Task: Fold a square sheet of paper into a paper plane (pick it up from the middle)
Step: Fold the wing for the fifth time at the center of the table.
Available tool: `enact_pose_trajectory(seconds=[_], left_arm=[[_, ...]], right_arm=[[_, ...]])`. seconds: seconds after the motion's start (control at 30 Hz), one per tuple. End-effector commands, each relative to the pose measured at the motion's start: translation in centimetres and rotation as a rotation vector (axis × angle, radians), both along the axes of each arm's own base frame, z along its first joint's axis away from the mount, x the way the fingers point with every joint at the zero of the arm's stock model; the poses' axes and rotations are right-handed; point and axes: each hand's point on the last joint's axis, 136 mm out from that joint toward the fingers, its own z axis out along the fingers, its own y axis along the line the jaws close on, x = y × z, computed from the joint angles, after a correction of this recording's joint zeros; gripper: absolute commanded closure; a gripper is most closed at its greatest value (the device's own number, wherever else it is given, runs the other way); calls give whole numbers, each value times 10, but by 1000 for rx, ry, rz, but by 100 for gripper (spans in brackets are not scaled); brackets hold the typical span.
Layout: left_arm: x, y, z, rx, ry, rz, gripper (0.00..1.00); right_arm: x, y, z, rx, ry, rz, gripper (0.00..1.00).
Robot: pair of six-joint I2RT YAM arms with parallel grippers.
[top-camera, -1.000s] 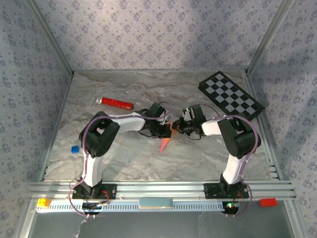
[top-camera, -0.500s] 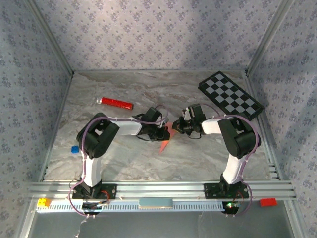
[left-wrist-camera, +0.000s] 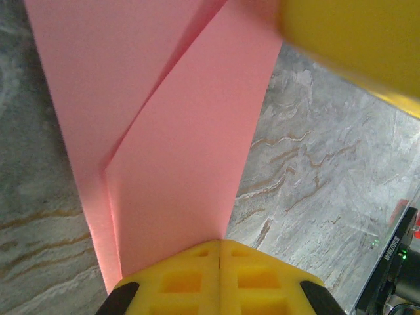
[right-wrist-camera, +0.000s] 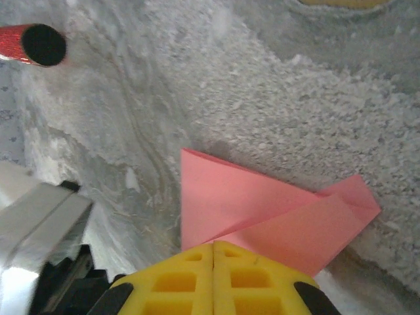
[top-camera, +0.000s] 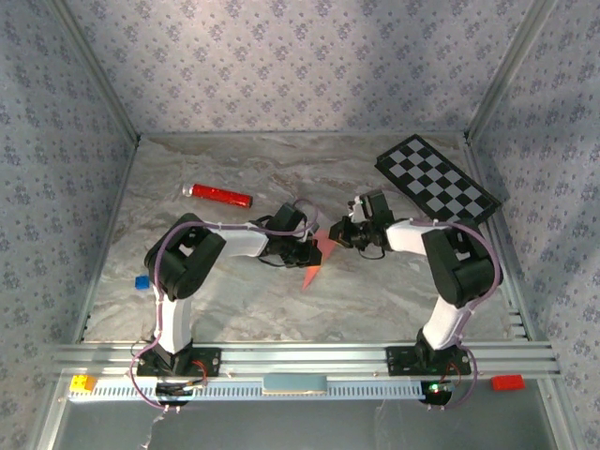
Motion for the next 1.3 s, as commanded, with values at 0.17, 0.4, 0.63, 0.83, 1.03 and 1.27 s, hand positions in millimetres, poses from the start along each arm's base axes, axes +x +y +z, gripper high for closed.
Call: enact_pose_trajectory(seconds=[0.17,0.4,0.63,0.83,1.03,1.27], left_arm=[[-32,36,-47,180,137,24,100],[-33,31,-43,165,130,23,100],[-19,16,-12,75,55,53,98],[-5,7,39,-13,-64,77,81],[7,32,61,37,-169,152,77],[13,55,40,65,-88,199,82]], right_arm=[[25,-32,-22,-4,65,-90,94],[51,-52,10,21,-2,-138,92],[25,-51,55,-5,-138,-141,86],[-13,-52,49,-45,-138,-160,80],[-44,-46,39,-56,-130,-169,75],[-56,-35,30,-79,-107,-152,73]])
